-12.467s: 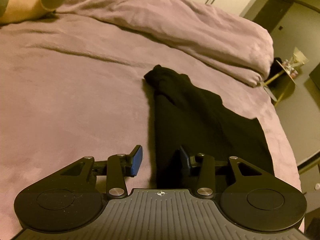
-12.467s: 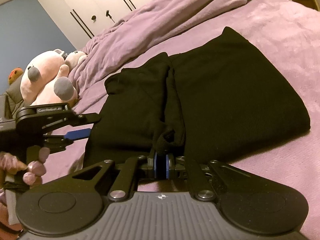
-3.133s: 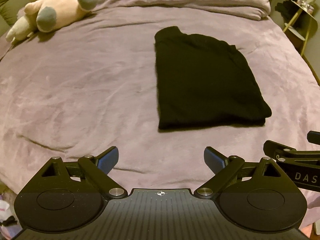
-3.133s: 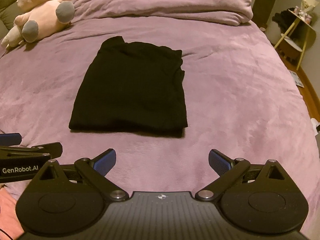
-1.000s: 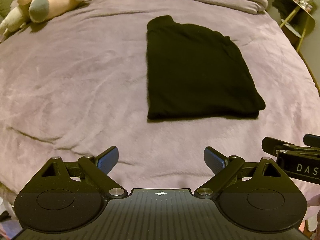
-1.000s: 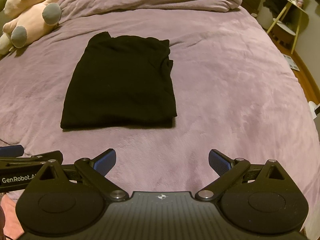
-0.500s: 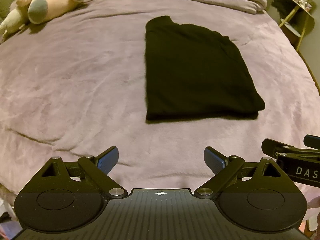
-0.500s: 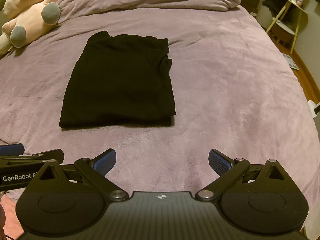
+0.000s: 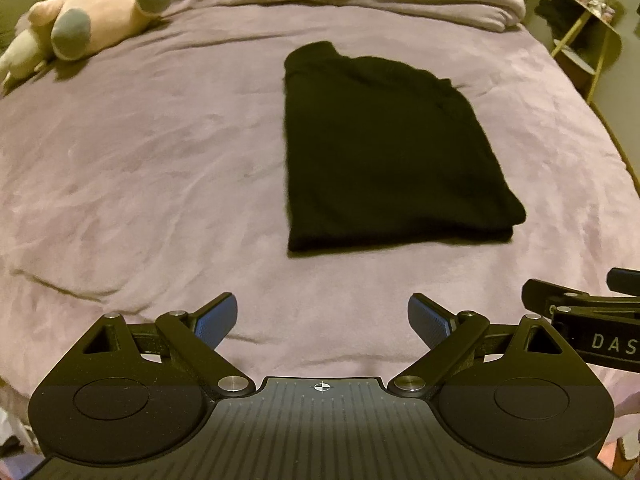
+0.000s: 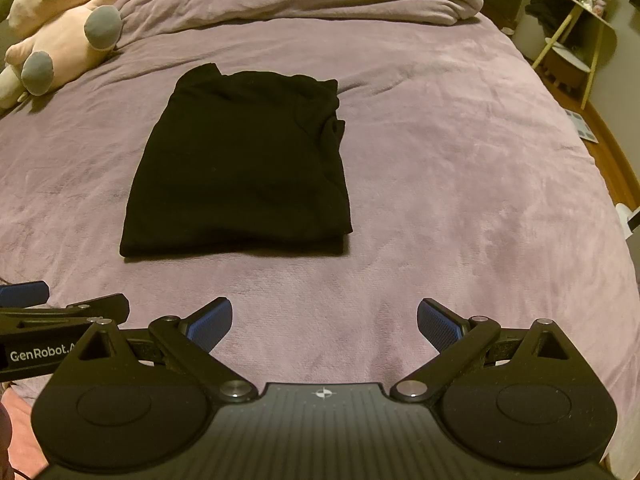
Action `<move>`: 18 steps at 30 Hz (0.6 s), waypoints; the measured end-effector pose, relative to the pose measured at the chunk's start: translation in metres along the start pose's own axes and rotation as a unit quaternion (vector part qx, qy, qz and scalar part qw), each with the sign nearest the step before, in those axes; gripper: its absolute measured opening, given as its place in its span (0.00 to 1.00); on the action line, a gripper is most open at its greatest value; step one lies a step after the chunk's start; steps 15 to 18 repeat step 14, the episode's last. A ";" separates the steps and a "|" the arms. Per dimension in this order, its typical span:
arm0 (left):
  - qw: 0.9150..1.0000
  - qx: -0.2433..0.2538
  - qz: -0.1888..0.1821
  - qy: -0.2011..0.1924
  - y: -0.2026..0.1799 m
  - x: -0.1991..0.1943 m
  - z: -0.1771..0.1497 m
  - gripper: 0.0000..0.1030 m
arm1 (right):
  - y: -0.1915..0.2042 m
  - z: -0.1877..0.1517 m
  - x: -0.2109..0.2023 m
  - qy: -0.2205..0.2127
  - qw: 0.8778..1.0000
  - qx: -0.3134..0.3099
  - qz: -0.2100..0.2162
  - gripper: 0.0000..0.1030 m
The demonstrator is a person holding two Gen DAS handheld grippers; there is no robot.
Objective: Fold small clothes
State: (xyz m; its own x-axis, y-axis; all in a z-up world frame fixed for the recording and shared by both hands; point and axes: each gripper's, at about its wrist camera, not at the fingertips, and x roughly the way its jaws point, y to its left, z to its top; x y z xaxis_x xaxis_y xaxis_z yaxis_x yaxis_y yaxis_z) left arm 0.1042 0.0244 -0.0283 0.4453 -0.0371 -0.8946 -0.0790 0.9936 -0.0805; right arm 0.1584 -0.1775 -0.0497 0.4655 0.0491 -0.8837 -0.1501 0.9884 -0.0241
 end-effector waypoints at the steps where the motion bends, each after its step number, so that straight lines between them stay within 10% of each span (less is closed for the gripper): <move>1: 1.000 0.003 0.002 -0.001 -0.001 0.000 0.000 0.93 | 0.000 0.000 0.000 0.000 1.000 0.000 0.000 0.96; 18: 0.999 0.036 0.023 -0.020 -0.009 -0.007 -0.005 0.93 | -0.003 0.000 -0.001 0.001 1.000 0.002 -0.002 0.96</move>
